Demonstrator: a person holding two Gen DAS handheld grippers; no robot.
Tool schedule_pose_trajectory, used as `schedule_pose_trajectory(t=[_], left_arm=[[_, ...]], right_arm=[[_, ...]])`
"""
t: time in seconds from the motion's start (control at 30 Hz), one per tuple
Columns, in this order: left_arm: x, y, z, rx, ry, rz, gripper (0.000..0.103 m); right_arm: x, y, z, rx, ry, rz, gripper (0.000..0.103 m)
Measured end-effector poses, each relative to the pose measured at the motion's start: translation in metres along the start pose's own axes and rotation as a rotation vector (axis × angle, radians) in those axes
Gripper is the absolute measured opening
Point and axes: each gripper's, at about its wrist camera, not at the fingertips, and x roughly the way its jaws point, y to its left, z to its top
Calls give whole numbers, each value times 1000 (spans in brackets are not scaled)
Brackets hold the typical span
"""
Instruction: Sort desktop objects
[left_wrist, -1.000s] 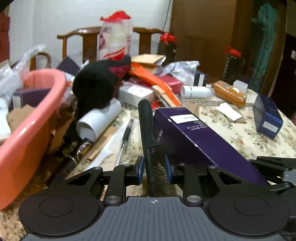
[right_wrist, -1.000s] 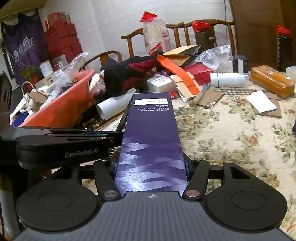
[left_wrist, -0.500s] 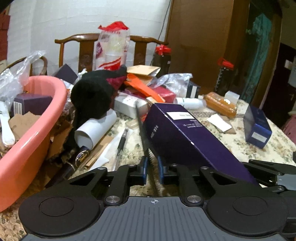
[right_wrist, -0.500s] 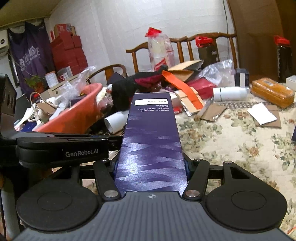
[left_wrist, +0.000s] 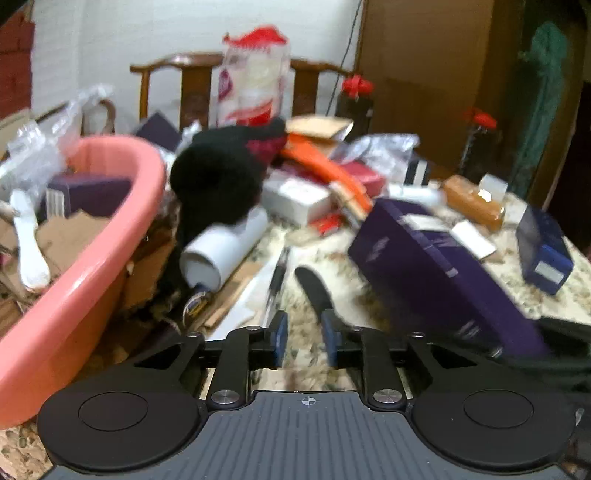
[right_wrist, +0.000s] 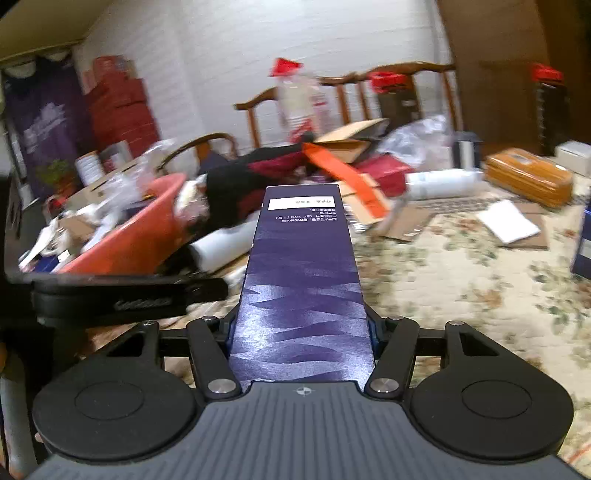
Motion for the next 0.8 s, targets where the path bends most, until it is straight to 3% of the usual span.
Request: schedule_pose_trajectory(t=[0.1, 0.13, 0.2, 0.37, 0.4, 0.43, 0.47, 0.5, 0.53, 0.6, 0.8], left_arm=[[16, 1, -3, -24, 68, -41, 46], [20, -1, -5, -13, 86, -56, 52], [20, -7, -8, 12, 63, -69, 61], [27, -17, -9, 53, 46, -64, 60], [27, -21, -9, 70, 47, -48, 58], [26, -24, -10, 89, 45, -22, 38], [25, -28, -12, 109, 38, 8, 36], [25, -31, -12, 115, 36, 13, 28], [23, -33, -13, 124, 34, 12, 12], [19, -35, -12, 127, 37, 26, 0], [19, -30, -14, 143, 55, 85, 0]], right_arm=[[2, -8, 2, 31, 17, -21, 64], [4, -9, 2, 29, 27, -29, 64], [6, -8, 0, 28, 44, -50, 64], [8, -13, 1, 46, 57, -52, 64], [8, -14, 1, 58, 62, -45, 64], [9, -15, 1, 65, 66, -42, 64], [8, -16, 1, 65, 64, -45, 64], [8, -15, 2, 64, 57, -51, 64], [7, -15, 2, 65, 48, -56, 64], [6, -17, 3, 74, 42, -48, 64], [9, -13, 1, 56, 66, -22, 65]])
